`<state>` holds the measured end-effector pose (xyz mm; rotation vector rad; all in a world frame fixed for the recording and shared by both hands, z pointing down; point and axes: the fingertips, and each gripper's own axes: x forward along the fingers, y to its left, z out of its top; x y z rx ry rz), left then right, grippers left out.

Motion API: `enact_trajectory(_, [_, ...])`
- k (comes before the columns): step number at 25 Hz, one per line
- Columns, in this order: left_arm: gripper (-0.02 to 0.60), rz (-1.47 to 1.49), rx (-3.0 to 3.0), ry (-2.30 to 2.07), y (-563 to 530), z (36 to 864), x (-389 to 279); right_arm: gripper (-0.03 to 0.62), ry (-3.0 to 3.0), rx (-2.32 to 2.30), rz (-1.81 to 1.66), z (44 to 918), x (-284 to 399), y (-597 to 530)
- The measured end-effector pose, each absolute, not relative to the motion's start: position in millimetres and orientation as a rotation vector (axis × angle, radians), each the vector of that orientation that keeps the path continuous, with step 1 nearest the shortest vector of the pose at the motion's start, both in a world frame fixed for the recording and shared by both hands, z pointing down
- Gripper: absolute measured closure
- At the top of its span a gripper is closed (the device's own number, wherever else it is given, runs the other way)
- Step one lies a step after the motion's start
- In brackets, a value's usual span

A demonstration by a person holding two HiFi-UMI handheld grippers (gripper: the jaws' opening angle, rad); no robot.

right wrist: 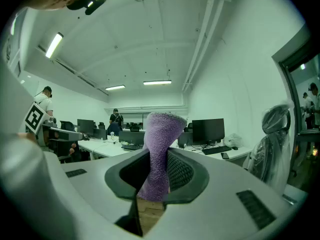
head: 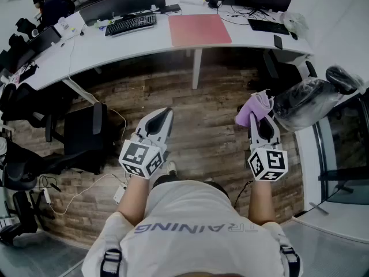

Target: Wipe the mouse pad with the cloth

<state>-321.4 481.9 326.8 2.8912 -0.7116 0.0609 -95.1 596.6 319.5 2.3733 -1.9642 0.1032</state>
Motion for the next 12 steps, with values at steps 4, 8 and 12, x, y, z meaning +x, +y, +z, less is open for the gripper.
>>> enact_trajectory(4, [0.545, 0.043, 2.886, -0.695, 487.1, 324.4, -318.7, 0.488, -1.983, 2.355, 0.090, 318.5, -96.7, 597.5])
enact_trajectory(8, [0.545, 0.034, 2.888, -0.695, 488.1, 324.1, -318.8, 0.488, -1.998, 2.338, 0.087, 319.7, -99.7, 595.7])
enact_trajectory(12, [0.545, 0.036, 2.880, -0.695, 486.6, 326.3, -318.3, 0.488, -2.002, 2.321, 0.089, 321.1, -101.1, 593.7])
